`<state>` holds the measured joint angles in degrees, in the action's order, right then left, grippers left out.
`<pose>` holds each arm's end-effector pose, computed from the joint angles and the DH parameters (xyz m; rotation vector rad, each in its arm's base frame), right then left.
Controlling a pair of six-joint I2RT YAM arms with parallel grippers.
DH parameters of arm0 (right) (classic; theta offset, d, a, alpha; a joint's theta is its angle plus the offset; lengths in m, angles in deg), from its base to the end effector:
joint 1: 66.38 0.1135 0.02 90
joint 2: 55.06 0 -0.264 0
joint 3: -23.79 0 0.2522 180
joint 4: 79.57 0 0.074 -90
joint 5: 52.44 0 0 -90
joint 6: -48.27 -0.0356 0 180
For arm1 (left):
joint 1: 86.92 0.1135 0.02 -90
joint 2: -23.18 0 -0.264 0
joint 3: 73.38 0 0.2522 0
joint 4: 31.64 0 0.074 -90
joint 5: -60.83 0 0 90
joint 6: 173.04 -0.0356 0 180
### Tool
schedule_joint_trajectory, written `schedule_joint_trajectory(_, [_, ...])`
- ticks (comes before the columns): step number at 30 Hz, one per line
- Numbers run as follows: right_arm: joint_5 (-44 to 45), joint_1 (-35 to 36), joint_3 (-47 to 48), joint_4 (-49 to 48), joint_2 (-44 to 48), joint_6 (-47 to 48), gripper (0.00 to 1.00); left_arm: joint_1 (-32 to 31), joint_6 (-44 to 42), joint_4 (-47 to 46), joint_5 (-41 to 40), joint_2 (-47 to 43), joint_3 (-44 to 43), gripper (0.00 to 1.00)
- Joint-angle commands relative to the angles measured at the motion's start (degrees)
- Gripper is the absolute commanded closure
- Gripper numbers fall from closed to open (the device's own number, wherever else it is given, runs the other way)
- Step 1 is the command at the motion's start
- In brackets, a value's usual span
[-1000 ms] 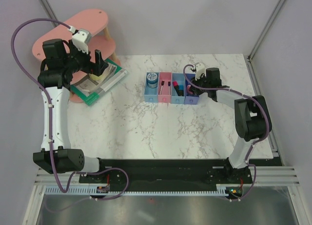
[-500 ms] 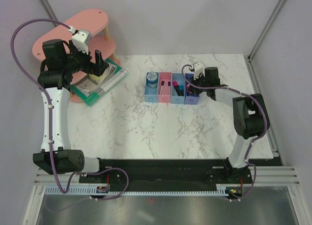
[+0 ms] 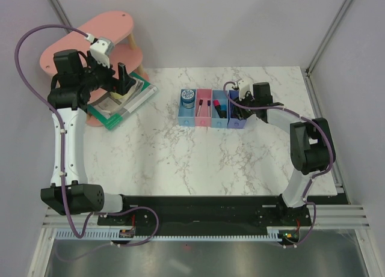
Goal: Sort the stationery into containers
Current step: Place the stationery in the storage box.
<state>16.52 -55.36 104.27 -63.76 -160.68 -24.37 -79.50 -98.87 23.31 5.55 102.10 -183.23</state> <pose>0.3906 0.0891 0.1903 -0.7349 2.1303 0.3597 0.2802 0.0160 0.4602 0.5204 1.8542 -0.3310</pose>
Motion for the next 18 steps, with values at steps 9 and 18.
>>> schedule_joint_trajectory(9, [-0.2,-0.2,5.7,7.4,5.1,1.9,0.47,0.3,2.8,-4.1,2.7,-2.1,2.3,0.00])
schedule_joint_trajectory(18, [8.6,0.7,11.5,6.0,6.0,-1.9,0.56,0.2,3.8,-5.6,4.0,-2.4,5.0,0.00])
